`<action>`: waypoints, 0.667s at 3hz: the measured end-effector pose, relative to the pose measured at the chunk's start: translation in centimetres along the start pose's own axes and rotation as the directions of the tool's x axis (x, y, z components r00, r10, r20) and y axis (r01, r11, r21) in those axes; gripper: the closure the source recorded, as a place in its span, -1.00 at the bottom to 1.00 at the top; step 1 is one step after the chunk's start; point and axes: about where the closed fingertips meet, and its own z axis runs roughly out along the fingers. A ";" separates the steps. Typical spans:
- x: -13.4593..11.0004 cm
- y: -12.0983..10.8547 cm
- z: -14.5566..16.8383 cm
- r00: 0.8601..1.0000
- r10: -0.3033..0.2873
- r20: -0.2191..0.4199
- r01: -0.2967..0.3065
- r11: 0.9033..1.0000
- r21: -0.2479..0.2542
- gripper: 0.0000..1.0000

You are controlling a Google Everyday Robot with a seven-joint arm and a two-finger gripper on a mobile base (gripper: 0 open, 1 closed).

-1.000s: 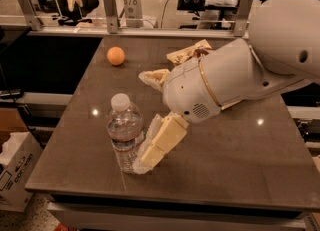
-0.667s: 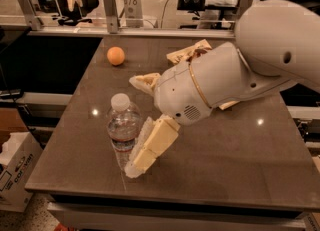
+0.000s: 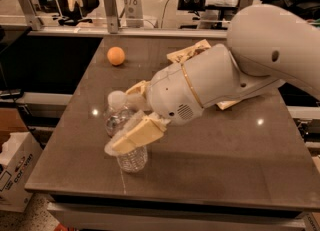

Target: Move water bottle near orange

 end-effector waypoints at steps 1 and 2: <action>-0.7 -0.2 -0.6 1.000 0.006 0.019 -0.006 1.000 -0.006 0.25; -1.5 -1.9 -2.2 1.000 0.011 0.026 -0.011 1.000 0.022 0.72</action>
Offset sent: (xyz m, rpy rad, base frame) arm 0.0509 -0.0264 0.0453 0.0414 -0.0111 -0.0753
